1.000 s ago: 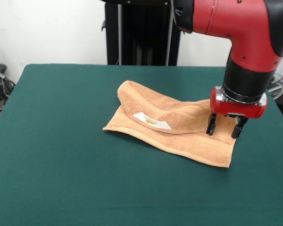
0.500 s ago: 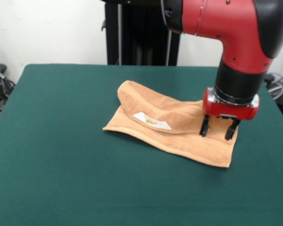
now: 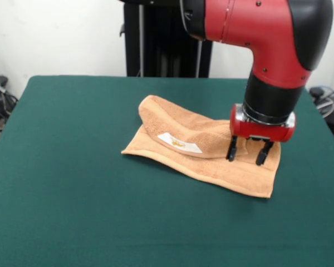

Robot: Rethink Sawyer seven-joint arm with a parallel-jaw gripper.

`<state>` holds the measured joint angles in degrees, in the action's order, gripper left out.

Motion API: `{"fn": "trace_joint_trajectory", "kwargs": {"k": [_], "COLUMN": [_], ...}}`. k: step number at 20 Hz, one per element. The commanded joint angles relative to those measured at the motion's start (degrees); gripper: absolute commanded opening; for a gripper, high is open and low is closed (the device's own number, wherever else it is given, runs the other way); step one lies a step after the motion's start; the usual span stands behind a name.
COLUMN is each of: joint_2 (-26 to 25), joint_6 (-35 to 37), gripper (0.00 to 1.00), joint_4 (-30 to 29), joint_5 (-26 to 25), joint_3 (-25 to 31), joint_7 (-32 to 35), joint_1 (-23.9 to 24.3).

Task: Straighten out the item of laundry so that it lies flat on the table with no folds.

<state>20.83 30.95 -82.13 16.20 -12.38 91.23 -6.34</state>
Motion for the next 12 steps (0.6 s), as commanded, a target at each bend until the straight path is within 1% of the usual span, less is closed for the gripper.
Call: {"fn": "trace_joint_trajectory", "kwargs": {"k": [1,5,12], "joint_2": [-1.06,-1.62,-3.12], "joint_6": [-0.25,-1.28,0.2], "gripper": [1.0,1.0,1.0], "joint_4": [-3.06,-3.18,-0.37], "joint_5": [-2.96,-3.36,-3.41], "joint_3": [7.67,7.92,7.07], "joint_7": [2.47,3.7,4.47], "joint_1": [1.44,1.28,0.33]}}
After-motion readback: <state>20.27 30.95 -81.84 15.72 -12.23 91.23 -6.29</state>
